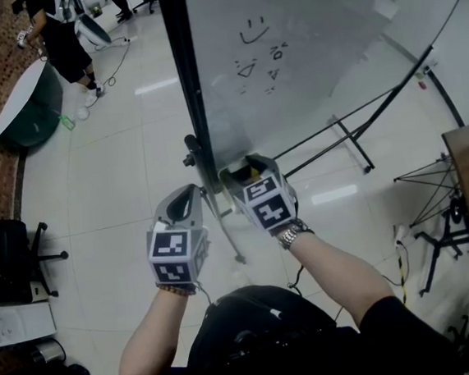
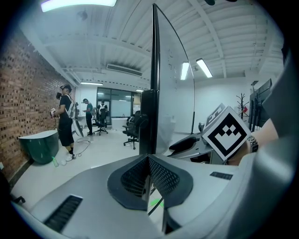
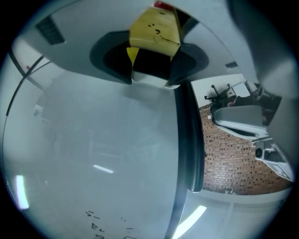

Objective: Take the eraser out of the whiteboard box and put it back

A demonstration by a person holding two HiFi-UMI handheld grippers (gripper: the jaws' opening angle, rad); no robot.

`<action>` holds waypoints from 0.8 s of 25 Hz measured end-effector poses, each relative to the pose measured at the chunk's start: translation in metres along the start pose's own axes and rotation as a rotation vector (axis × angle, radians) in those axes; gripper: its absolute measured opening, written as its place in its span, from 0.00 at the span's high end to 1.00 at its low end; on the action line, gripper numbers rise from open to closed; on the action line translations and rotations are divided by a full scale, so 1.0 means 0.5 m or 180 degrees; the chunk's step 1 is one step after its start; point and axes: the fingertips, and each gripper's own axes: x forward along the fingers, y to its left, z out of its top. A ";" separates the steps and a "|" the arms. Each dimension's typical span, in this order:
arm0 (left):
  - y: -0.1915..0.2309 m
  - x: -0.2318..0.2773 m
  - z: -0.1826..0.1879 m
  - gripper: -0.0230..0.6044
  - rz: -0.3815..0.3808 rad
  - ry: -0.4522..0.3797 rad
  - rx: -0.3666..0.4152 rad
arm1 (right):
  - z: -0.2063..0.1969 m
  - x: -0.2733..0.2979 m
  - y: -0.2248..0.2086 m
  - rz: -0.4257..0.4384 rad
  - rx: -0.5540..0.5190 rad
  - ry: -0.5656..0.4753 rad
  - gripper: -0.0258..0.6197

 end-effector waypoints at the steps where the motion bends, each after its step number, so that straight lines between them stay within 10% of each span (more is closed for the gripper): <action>1: -0.001 -0.002 0.001 0.97 0.0002 0.0001 -0.0005 | 0.003 -0.005 -0.001 -0.0004 0.0007 -0.0029 0.54; 20: -0.128 -0.056 0.050 0.97 0.0169 -0.0203 0.0095 | 0.098 -0.212 -0.053 0.0067 0.0015 -0.0838 0.55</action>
